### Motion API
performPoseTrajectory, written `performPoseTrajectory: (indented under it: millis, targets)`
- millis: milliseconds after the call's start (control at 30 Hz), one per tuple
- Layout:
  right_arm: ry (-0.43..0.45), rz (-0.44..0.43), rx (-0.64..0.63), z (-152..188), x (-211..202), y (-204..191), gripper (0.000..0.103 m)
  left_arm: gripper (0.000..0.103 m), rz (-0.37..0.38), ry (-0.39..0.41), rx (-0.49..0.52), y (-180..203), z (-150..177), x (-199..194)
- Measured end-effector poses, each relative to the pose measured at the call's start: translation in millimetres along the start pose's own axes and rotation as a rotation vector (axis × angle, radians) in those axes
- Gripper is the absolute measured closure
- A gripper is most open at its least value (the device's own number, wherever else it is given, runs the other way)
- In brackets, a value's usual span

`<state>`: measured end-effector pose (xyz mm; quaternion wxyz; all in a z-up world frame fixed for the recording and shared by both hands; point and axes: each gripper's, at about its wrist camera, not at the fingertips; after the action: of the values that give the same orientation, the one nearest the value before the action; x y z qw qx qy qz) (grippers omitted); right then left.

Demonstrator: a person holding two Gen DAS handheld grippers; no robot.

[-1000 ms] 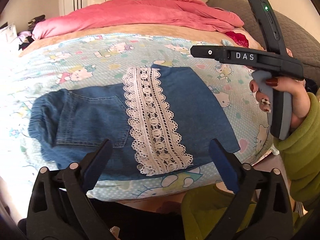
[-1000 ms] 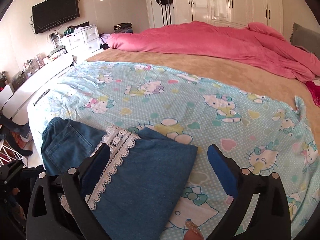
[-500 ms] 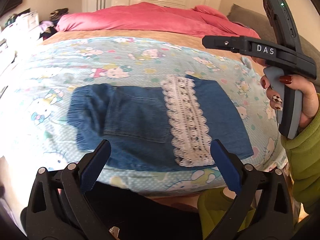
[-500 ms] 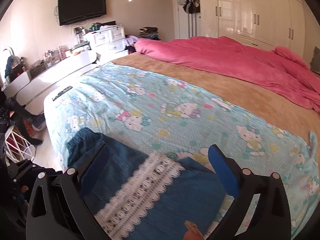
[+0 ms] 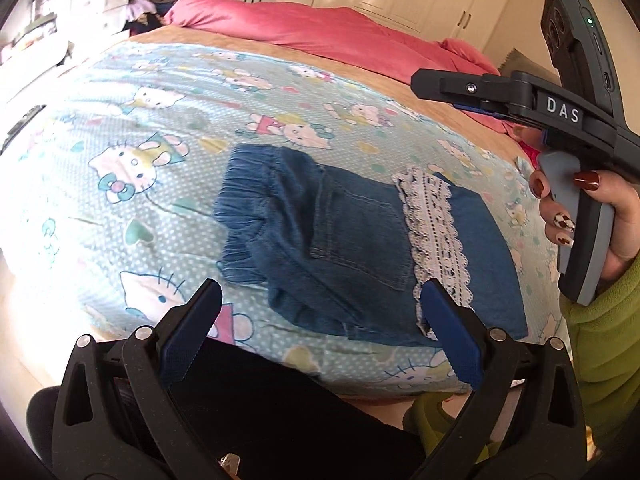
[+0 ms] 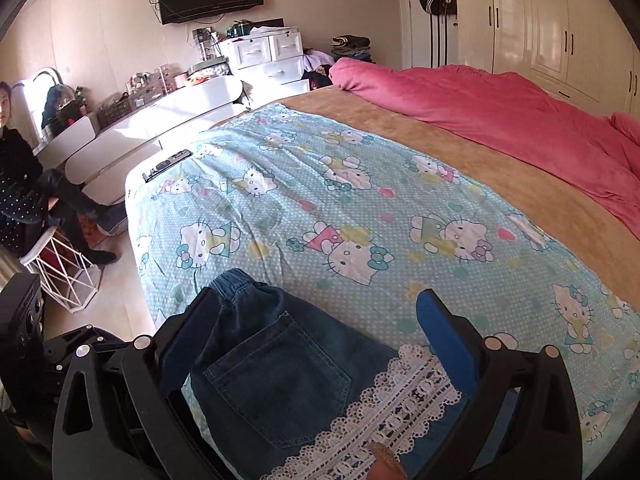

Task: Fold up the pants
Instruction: 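Move the right tool to the elastic denim waistband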

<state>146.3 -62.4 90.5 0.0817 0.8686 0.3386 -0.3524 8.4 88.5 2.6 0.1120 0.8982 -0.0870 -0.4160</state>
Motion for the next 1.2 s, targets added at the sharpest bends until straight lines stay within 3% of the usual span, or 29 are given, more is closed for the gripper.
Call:
performPoseTrajectory:
  millis: [267,533,833,1167,1200]
  targets:
    - [-0.071,-0.049,-0.019,-7,32,-11,0.005,0.01,0.004,-0.011,-0.095,-32,3,9]
    - [-0.164,-0.113,-0.07,-13,68,-24,0.005,0.01,0.058,-0.029,-0.206,-61,7,22]
    - [-0.344,-0.27,-0.104,-16,126,-36,0.005,0.01,0.175,-0.055,-0.241,-50,5,38]
    - [-0.468,-0.34,-0.179,-13,165,-49,0.007,0.01,0.152,-0.081,-0.224,-40,2,62]
    - [-0.478,-0.351,-0.173,-12,168,-50,0.01,0.01,0.153,-0.082,-0.225,-40,1,63]
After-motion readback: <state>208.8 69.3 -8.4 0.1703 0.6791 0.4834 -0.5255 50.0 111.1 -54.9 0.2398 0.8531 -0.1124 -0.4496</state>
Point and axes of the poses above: each gripper's, at about its wrist camera, not at the fingertips, and x roughly the way its jaws point, y to its right, z to its underside
